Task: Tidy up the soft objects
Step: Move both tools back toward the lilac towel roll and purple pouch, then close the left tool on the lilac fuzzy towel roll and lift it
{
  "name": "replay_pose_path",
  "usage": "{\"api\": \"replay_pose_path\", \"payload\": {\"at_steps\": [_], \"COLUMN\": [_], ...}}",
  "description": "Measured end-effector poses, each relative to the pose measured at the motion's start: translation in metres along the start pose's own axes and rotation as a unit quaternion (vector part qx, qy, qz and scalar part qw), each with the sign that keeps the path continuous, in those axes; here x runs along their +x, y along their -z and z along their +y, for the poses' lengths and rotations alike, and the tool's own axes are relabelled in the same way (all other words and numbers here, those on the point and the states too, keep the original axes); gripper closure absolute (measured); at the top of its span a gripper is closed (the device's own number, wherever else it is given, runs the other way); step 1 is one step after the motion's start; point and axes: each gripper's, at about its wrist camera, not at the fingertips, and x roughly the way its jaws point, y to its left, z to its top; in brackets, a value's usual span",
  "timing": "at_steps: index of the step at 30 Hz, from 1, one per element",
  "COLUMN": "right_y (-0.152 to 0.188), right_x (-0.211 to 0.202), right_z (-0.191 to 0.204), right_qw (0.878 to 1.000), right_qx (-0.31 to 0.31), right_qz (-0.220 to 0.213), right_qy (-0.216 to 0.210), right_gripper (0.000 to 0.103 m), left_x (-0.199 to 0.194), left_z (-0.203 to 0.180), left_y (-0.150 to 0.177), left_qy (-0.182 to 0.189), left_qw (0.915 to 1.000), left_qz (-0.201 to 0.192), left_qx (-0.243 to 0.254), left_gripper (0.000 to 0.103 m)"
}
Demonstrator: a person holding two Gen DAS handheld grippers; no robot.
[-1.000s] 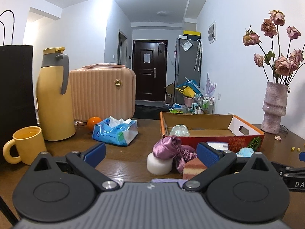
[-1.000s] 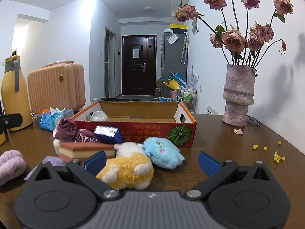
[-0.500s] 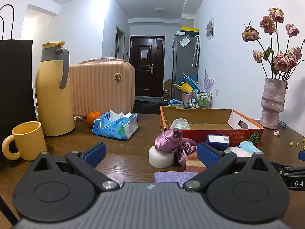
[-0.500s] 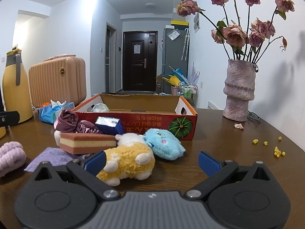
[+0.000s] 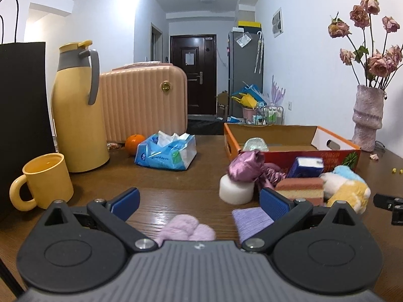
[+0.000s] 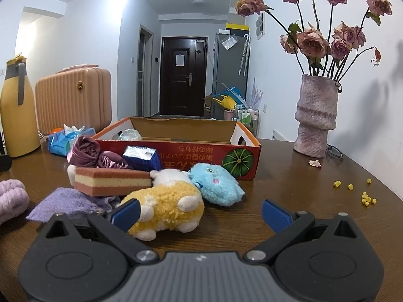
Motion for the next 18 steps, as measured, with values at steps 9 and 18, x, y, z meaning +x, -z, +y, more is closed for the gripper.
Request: {"api": "replay_pose_path", "payload": {"at_steps": [9, 18], "right_y": [0.002, 0.004], "right_x": [0.005, 0.009], "right_z": [0.003, 0.003], "right_qw": [1.0, 1.0], "right_qx": [-0.007, -0.008], "right_qz": [0.011, 0.019], "right_qy": [0.006, 0.007], "right_gripper": [0.0, 0.0], "left_x": [0.015, 0.038], "left_z": [0.021, 0.032], "left_y": [0.008, 0.02], "left_qy": [0.0, -0.002], "left_qw": [0.9991, 0.9948], "left_qz": [0.035, 0.094], "left_qx": [0.023, 0.039], "left_gripper": [0.0, 0.0]}}
